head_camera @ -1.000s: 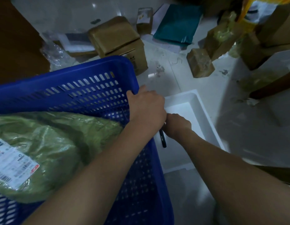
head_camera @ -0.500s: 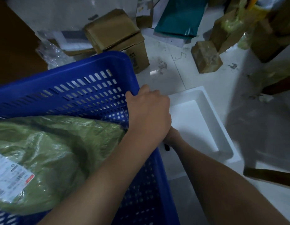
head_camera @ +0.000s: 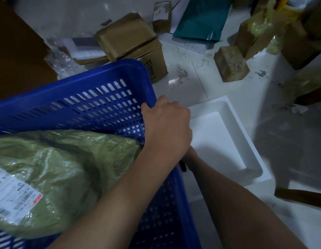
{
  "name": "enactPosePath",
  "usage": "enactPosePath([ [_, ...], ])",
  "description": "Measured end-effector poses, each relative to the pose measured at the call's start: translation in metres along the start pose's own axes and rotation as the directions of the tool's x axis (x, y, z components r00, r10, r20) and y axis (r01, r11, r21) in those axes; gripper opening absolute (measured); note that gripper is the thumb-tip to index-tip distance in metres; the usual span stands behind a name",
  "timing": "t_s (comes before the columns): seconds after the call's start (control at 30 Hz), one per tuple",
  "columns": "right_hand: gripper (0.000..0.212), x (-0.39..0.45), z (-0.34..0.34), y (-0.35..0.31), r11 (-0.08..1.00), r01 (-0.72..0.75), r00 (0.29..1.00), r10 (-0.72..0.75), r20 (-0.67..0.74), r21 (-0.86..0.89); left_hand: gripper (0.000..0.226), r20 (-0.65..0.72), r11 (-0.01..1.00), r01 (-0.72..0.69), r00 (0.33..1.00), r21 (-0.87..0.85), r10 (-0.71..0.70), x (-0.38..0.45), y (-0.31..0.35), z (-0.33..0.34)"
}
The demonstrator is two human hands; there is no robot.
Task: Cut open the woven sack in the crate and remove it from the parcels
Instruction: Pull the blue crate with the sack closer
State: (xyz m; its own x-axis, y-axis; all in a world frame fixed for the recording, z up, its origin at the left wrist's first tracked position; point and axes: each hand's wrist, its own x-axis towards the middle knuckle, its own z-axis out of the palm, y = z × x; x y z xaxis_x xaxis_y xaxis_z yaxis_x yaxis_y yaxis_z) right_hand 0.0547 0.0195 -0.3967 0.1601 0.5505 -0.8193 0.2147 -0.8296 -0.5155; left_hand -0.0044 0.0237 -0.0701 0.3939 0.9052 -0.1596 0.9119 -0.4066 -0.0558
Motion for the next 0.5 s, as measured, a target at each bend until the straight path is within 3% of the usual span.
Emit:
enactPosePath([
  [0.23,0.032,-0.015,-0.004,-0.018,0.999,0.021,0.998,-0.023,-0.059,-0.035,0.02,-0.02,1.0,-0.002,1.0,0.01,0.002,0.001,0.0,0.005],
  [0.33,0.021,-0.037,-0.023,-0.041,1.0,0.012,0.998,-0.014,-0.069,-0.022,0.021,-0.078,1.0,-0.016,0.997,-0.007,0.015,0.001,-0.003,0.009],
  [0.5,0.009,-0.102,-0.051,-0.077,0.988,0.038,0.996,-0.027,-0.081,0.148,0.022,-0.045,0.998,0.011,0.999,0.061,-0.008,0.001,0.001,0.012],
])
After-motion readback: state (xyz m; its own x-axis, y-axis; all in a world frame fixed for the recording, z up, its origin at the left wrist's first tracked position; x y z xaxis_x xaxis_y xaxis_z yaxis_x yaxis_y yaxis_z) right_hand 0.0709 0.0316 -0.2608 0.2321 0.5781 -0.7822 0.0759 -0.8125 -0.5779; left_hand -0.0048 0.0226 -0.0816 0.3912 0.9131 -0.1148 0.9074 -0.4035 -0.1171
